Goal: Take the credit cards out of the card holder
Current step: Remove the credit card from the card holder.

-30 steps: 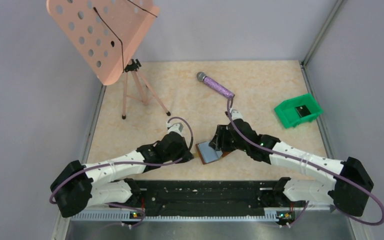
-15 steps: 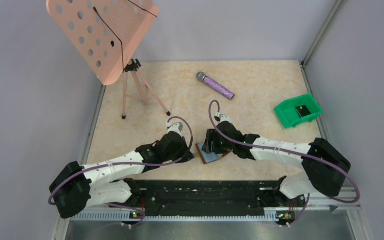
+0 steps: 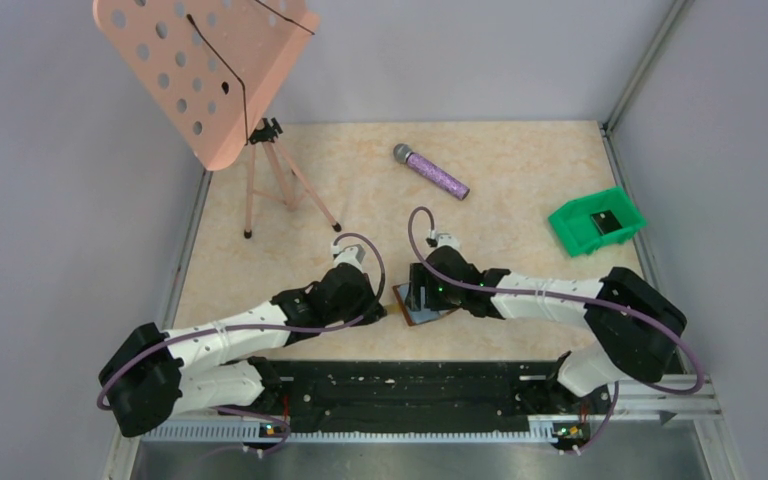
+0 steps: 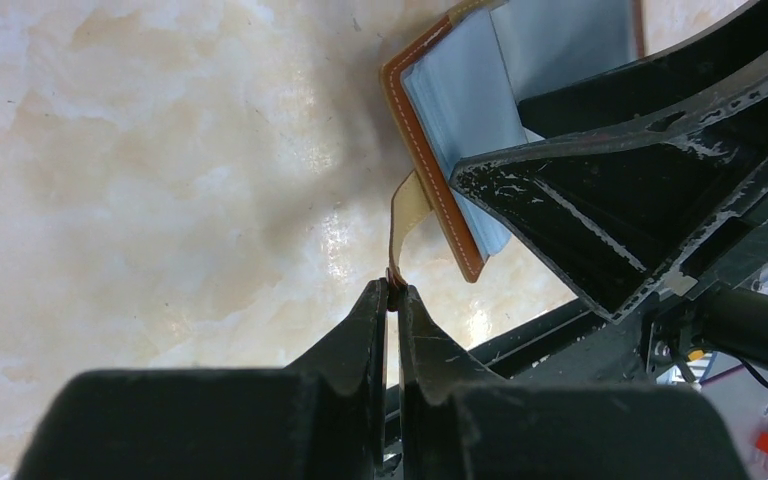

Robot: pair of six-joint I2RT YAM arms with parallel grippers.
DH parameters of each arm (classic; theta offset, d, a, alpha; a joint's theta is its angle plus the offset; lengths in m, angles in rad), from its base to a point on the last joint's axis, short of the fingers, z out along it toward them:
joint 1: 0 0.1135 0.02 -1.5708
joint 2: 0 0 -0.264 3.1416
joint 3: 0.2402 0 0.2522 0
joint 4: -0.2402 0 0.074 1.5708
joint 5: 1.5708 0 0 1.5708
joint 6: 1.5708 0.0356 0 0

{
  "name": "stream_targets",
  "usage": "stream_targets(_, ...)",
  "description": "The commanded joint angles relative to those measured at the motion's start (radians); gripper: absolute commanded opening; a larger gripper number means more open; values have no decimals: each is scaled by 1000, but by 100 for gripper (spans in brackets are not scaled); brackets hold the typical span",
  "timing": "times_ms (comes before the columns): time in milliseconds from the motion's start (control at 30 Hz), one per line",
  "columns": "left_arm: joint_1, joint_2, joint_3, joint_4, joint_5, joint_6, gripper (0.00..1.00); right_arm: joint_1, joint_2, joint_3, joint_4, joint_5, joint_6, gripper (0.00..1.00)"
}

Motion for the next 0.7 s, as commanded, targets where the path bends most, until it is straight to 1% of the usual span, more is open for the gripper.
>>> stream_targets(0, 5, -9, 17, 17, -24, 19, 0, 10, 27, -8, 9, 27, -34, 71)
stream_targets(167, 5, -21, 8, 15, -25, 15, 0, 38, 27, 13, -49, 110, -37, 72)
stream_targets(400, 5, -33, -5, 11, -31, 14, 0, 52, 1, 5, -65, 140, -6, 63)
stream_targets(567, 5, -37, -8, 2, -42, 20, 0, 51, -52, -15, -74, 154, 12, 63)
stream_targets(667, 5, -38, -8, 3, -43, 18, 0, 51, -75, -20, -85, 159, 14, 64)
